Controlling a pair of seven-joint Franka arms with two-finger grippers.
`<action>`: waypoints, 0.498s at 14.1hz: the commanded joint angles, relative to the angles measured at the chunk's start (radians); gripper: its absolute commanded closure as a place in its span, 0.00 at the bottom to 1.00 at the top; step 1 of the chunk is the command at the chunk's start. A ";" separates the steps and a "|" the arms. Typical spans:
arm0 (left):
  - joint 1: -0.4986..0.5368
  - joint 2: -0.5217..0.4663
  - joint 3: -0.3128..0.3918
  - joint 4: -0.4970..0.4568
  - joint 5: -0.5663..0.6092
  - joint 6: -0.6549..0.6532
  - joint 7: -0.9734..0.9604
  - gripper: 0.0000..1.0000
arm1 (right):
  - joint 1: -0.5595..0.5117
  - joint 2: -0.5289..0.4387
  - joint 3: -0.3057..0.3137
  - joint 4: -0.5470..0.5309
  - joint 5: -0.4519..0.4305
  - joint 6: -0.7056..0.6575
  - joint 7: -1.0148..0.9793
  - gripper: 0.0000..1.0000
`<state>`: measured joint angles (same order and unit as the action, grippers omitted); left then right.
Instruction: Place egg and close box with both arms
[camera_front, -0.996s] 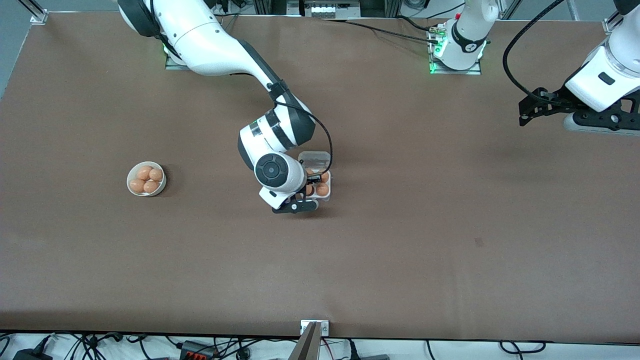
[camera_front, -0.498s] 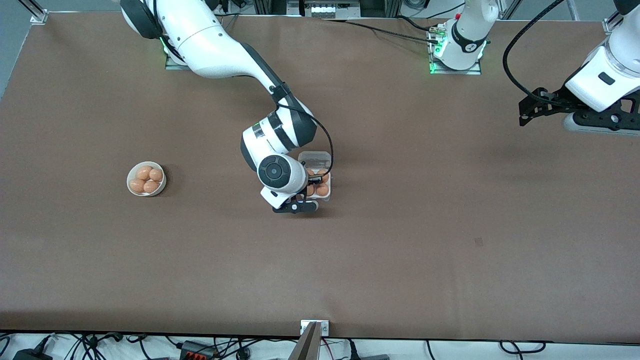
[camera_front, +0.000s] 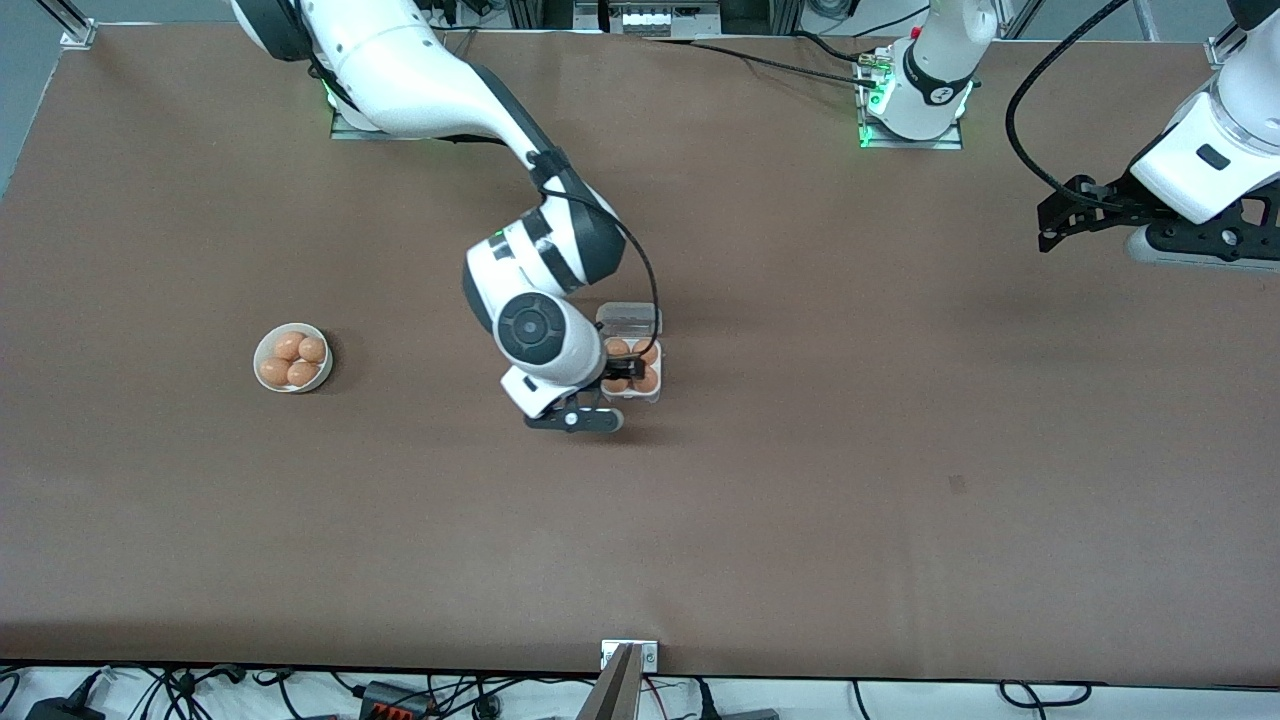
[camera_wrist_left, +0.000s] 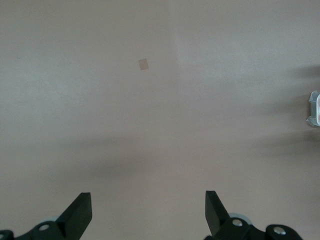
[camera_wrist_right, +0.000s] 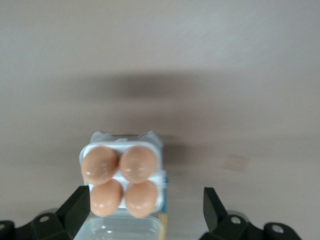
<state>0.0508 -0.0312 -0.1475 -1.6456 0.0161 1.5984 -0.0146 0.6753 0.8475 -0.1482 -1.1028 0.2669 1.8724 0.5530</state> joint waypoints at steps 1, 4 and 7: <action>0.000 0.014 -0.012 0.030 -0.002 -0.091 0.007 0.00 | 0.001 -0.108 -0.077 -0.017 -0.046 -0.065 -0.034 0.00; 0.007 0.033 -0.009 0.061 -0.004 -0.169 0.019 0.00 | -0.032 -0.197 -0.138 -0.019 -0.086 -0.136 -0.192 0.00; 0.012 0.063 -0.007 0.093 -0.004 -0.170 0.018 0.00 | -0.095 -0.246 -0.200 -0.019 -0.084 -0.214 -0.303 0.00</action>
<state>0.0526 -0.0150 -0.1504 -1.6197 0.0161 1.4635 -0.0146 0.6192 0.6366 -0.3353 -1.0998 0.1908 1.7035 0.3143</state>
